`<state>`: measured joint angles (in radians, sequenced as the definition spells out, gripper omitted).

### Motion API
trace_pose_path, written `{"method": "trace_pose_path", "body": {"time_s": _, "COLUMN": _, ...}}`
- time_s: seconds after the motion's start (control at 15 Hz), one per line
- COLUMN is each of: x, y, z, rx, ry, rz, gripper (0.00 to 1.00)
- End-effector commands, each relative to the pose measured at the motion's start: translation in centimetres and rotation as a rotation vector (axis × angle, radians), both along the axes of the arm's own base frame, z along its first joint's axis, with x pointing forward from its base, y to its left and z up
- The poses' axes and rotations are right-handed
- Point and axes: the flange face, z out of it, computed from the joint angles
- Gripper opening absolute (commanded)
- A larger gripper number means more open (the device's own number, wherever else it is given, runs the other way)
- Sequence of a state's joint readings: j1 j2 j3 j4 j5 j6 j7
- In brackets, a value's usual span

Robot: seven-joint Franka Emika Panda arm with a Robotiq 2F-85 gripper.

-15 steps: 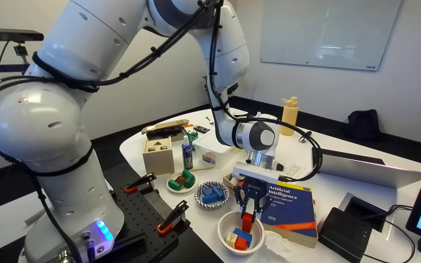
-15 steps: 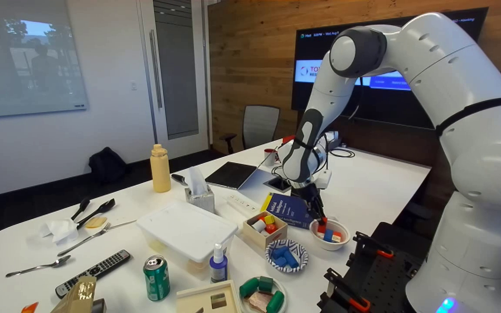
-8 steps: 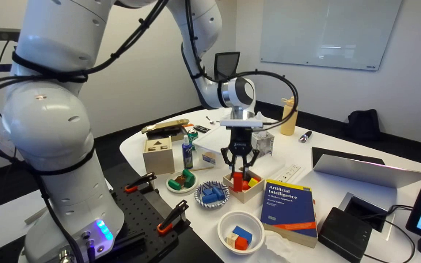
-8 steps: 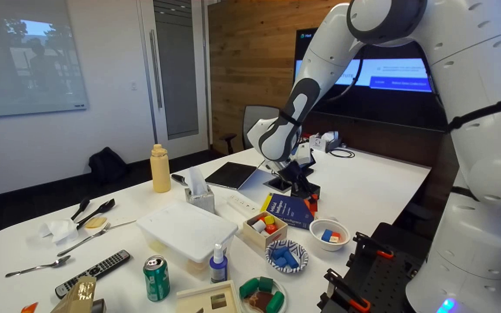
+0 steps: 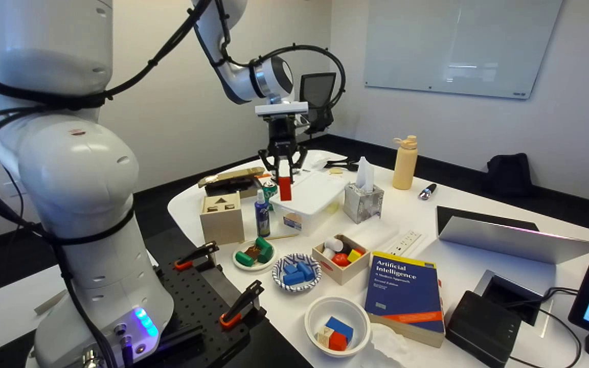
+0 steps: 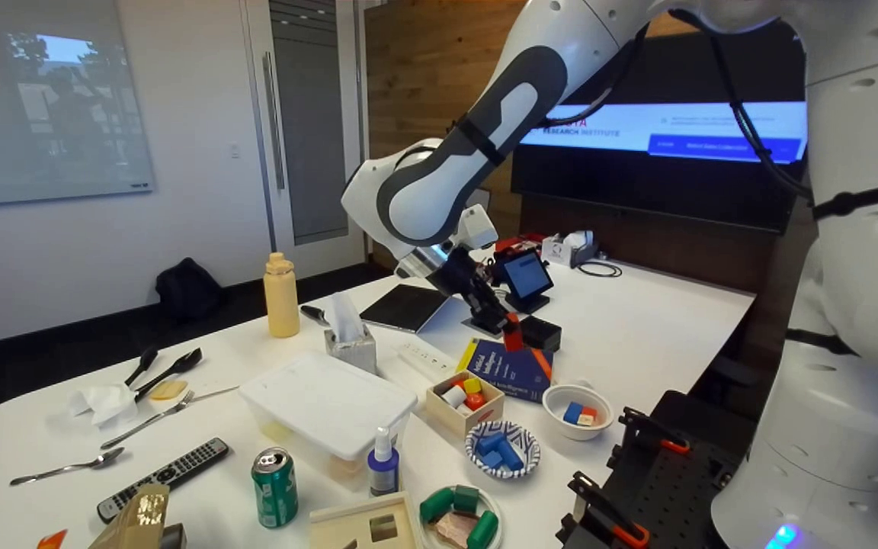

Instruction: Put three blocks inside the cube-shaped object

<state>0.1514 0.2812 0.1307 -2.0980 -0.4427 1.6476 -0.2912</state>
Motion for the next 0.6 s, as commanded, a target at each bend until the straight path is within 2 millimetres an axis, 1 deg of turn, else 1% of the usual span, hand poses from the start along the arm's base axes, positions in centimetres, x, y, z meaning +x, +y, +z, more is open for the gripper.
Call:
{"method": "trace_pose_path", "body": {"time_s": 0.0, "x": -1.1, "y": 4.8, "z": 1.4, "rx": 0.034, "ry": 0.004, "rz": 0.057, "gripper": 0.08}}
{"method": "trace_pose_path", "body": {"time_s": 0.07, "x": -0.9, "y": 6.0, "z": 1.4, "rx": 0.083, "ry": 0.011, "rz": 0.073, "gripper": 0.08}}
{"method": "trace_pose_path", "body": {"time_s": 0.13, "x": -0.7, "y": 6.7, "z": 1.1, "rx": 0.134, "ry": 0.019, "rz": 0.087, "gripper": 0.08}}
{"method": "trace_pose_path", "body": {"time_s": 0.27, "x": -0.7, "y": 7.9, "z": -0.2, "rx": 0.248, "ry": 0.036, "rz": 0.155, "gripper": 0.08}}
{"method": "trace_pose_path", "body": {"time_s": 0.33, "x": -1.1, "y": 8.1, "z": -1.1, "rx": 0.280, "ry": 0.043, "rz": 0.182, "gripper": 0.08}}
{"method": "trace_pose_path", "body": {"time_s": 0.4, "x": -1.0, "y": 7.9, "z": -0.1, "rx": 0.213, "ry": 0.028, "rz": 0.146, "gripper": 0.08}}
{"method": "trace_pose_path", "body": {"time_s": 0.47, "x": -1.0, "y": 8.0, "z": -0.6, "rx": 0.222, "ry": 0.033, "rz": 0.152, "gripper": 0.33}}
{"method": "trace_pose_path", "body": {"time_s": 0.53, "x": -1.0, "y": 8.0, "z": -0.8, "rx": 0.221, "ry": 0.037, "rz": 0.151, "gripper": 0.33}}
